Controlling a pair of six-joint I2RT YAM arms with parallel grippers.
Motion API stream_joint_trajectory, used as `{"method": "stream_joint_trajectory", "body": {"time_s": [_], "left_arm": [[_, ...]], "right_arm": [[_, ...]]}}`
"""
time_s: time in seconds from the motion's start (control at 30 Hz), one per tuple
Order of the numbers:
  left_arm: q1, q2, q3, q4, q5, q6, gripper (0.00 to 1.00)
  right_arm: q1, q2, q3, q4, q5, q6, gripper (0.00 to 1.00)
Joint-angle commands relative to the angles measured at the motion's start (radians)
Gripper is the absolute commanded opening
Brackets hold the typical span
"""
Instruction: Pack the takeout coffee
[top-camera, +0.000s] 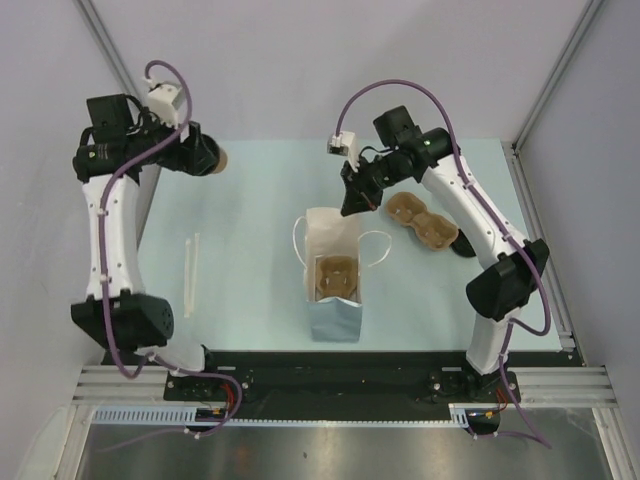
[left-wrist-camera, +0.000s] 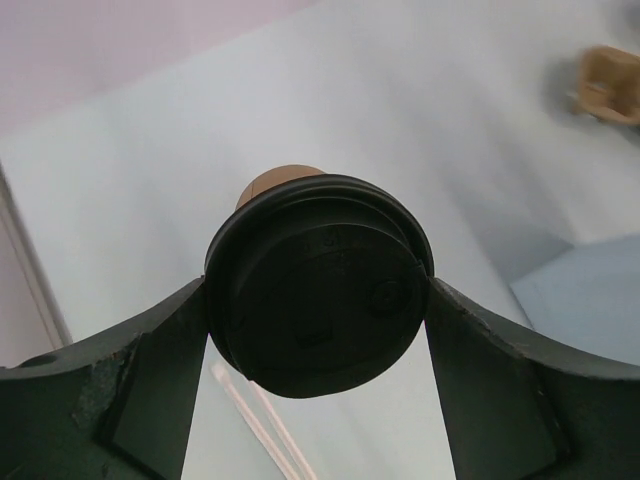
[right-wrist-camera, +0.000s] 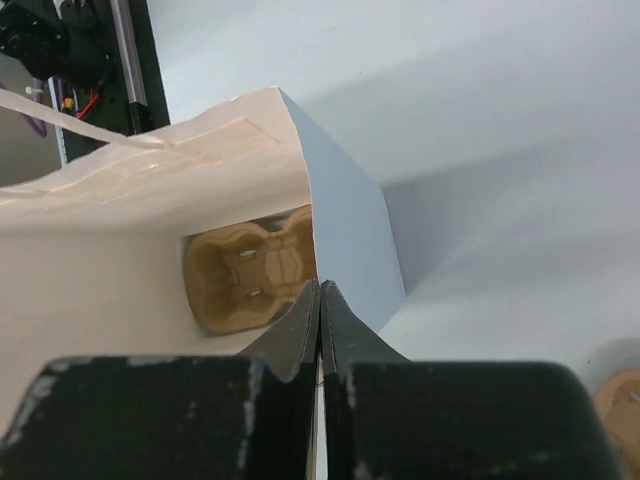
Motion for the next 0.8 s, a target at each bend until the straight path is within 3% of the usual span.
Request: {"method": "stream_joint_trajectory", "body": {"time_s": [0.0,0.13,0.33,0.43,0.53,0.77], "left_arm": [[-0.149,-0.178,0.041,-0.089,0.226,0.251,0.37],[-0.346,-0.297,0.097,-0.134,0.236,0.337,0.35],[-0.692,-0.265,0.223,-0.26,0.216,0.292,0.32],[-0.813,-0.265,0.187,-0.286,0.17,0.28,0.31],[-0.874,-0.257,0.136,-0.309,0.099,0.291,0.3],[-0.88,-0.251,0.012,-0.313,-0.013,0.294,0.27]], "right_arm": [[0.013,-0.144,-0.092,0.168,0.04,0.126,0.0],[0.038,-0.196,-0.168,0.228,0.08,0.183,0.0],[0.049,-0.235,-0.251,0.298,0.14,0.26,0.0],[0.042,-0.233,-0.26,0.321,0.155,0.292,0.0],[0.035,-0.229,-0.248,0.331,0.18,0.307,0.0],[0.019,-0.22,-0.241,0.354,0.183,0.341,0.0]]}}
